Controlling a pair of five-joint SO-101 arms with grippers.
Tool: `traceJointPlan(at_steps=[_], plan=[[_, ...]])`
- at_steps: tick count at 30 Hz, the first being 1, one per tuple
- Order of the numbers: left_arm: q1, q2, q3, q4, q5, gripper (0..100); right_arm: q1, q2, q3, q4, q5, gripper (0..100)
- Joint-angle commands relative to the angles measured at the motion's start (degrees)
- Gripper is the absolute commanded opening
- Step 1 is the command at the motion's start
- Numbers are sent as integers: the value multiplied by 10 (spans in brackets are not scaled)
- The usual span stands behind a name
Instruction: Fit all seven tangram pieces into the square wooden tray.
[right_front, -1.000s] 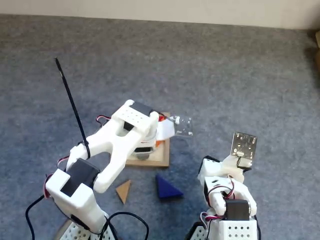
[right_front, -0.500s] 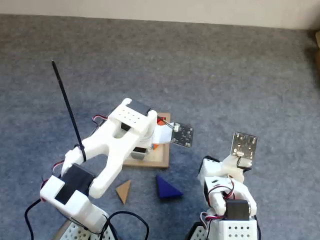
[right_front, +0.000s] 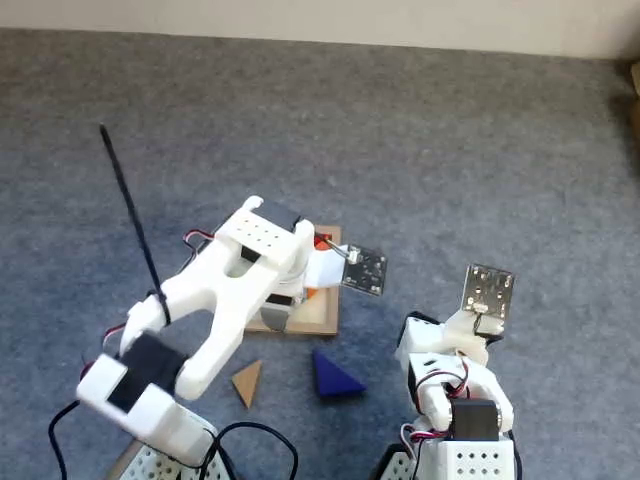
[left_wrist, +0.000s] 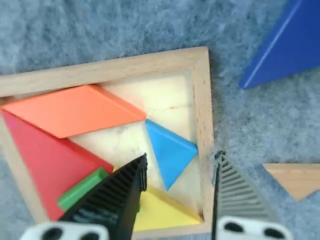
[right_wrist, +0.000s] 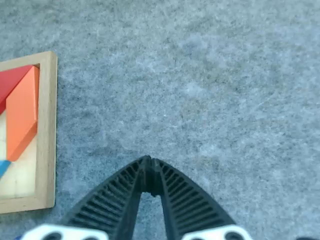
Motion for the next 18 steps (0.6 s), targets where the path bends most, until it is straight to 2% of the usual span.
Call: traceJointPlan(at_steps=[1,5,12,18], plan=[[-5,-74,-15,16,24,217,7,-10,70,-12,8,9],[-20,-126,-14,39,62,217,7,-10,70,-12,8,9],[-82,-142,-1,0,188,215,7,-10,69,-12,8,9],[-66,-142,45,-11,369,70,7,-10,69,-11,8,9]])
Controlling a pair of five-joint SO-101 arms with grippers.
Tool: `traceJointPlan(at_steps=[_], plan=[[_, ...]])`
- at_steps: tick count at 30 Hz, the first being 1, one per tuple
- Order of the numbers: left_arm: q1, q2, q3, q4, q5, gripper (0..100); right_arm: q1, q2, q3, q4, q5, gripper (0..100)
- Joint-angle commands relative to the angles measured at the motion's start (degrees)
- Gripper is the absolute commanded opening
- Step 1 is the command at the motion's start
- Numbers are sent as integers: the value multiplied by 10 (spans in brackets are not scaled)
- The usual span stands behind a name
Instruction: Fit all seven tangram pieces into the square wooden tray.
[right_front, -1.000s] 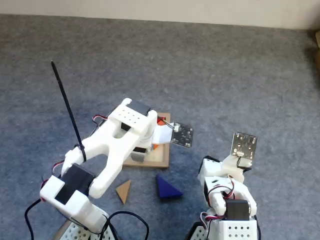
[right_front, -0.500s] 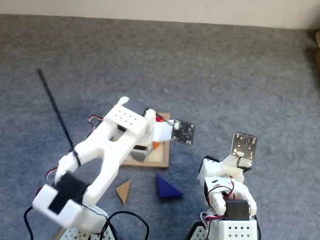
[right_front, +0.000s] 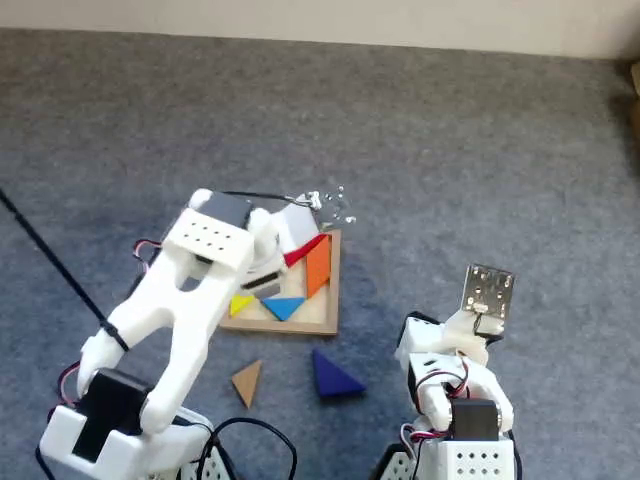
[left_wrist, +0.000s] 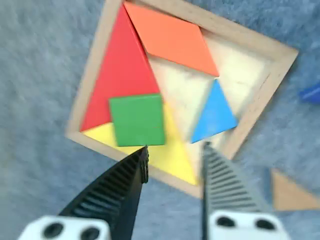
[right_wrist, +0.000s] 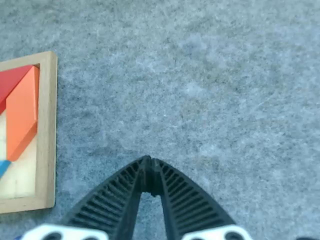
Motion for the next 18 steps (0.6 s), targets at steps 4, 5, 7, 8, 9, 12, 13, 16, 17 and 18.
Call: traceJointPlan(at_steps=[4,5,7,8,9,12,13,16,17,18], plan=[[7,-20,31,-11,164,5,7,-10,69,-11,8,9],[7,-20,37,-11,171,5,7,-10,69,-10,8,9],[9,-20,54,-11,184,6,7,-10,69,-10,8,9],[10,-20,63,-11,189,6,7,-10,69,-10,8,9],[12,-20,71,-11,193,6,7,-10,69,-10,8,9],[24,-20,91,-12,200,6,7,-10,69,-10,8,9],[29,-20,97,-12,200,6,7,-10,69,-10,8,9],[40,-20,118,-30,200,6,7,-10,69,-10,8,9],[43,-20,126,-43,207,6,7,-10,69,-10,8,9],[43,-19,135,-60,222,6,7,-10,69,-10,8,9]])
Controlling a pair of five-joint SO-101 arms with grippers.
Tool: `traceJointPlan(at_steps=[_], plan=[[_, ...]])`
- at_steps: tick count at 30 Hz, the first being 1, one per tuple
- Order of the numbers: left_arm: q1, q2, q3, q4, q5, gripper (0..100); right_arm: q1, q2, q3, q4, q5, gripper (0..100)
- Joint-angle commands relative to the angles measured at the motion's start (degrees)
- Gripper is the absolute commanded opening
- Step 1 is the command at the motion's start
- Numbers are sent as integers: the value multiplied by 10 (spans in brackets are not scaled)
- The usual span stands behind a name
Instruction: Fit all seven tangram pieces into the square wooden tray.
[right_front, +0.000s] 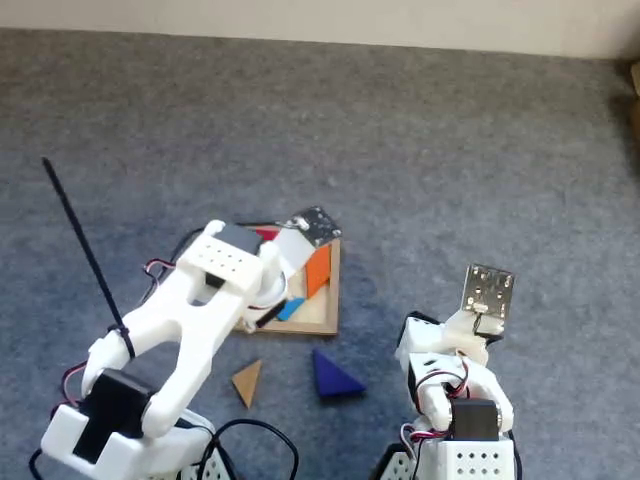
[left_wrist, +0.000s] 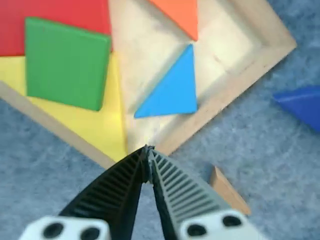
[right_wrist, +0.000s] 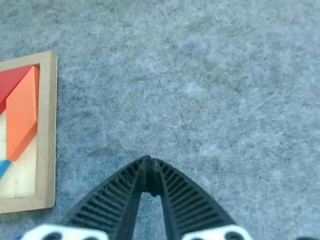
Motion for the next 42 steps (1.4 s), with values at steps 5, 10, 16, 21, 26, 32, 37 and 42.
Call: traceJointPlan(at_steps=[5,10,16,21,26,32,37,42], plan=[[8,-19,40,-97,40,6,7,-11,69,-10,8,9],[10,-19,50,-119,41,6,7,-11,69,-10,8,9],[11,-19,66,-149,42,6,7,-11,69,-10,8,9],[12,-19,68,-164,43,6,7,-11,69,-10,8,9],[12,-19,68,-187,64,6,7,-11,69,-10,8,9],[14,-19,68,-222,78,6,7,-11,69,-10,8,9],[46,-19,66,-235,78,6,7,-11,69,-10,8,9],[64,-24,64,-251,78,6,7,-11,69,-10,8,9]])
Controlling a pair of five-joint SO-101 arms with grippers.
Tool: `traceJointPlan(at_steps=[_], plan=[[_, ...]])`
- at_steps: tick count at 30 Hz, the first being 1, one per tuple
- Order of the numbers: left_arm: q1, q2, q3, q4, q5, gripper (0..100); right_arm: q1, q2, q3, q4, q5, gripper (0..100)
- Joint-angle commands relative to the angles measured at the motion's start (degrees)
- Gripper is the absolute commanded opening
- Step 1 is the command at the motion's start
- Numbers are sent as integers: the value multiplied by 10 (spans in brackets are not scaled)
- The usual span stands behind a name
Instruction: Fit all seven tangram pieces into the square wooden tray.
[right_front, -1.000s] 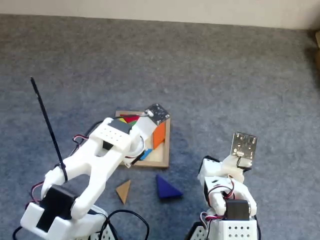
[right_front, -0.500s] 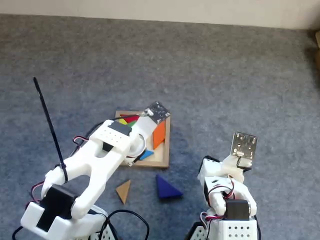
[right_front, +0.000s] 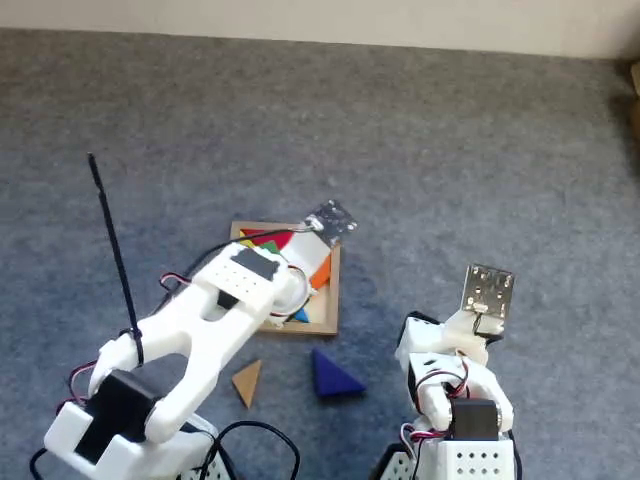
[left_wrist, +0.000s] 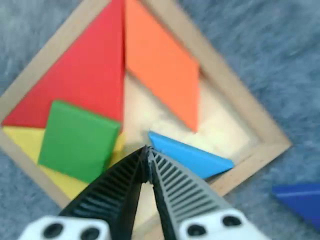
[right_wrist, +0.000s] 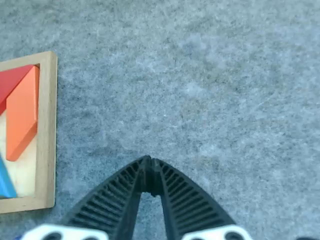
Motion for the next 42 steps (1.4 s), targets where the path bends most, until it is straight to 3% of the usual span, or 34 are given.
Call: traceJointPlan(at_steps=[1,9,18,24,42], plan=[[12,-24,-7,-11,4,6,7,-12,69,-10,8,9],[4,-32,-26,5,4,6,7,-12,69,-10,8,9],[18,-155,-10,89,25,6,7,-13,69,-10,8,9],[78,-139,52,58,32,6,7,-13,69,-10,8,9],[49,-65,38,13,30,6,7,-12,69,-10,8,9]])
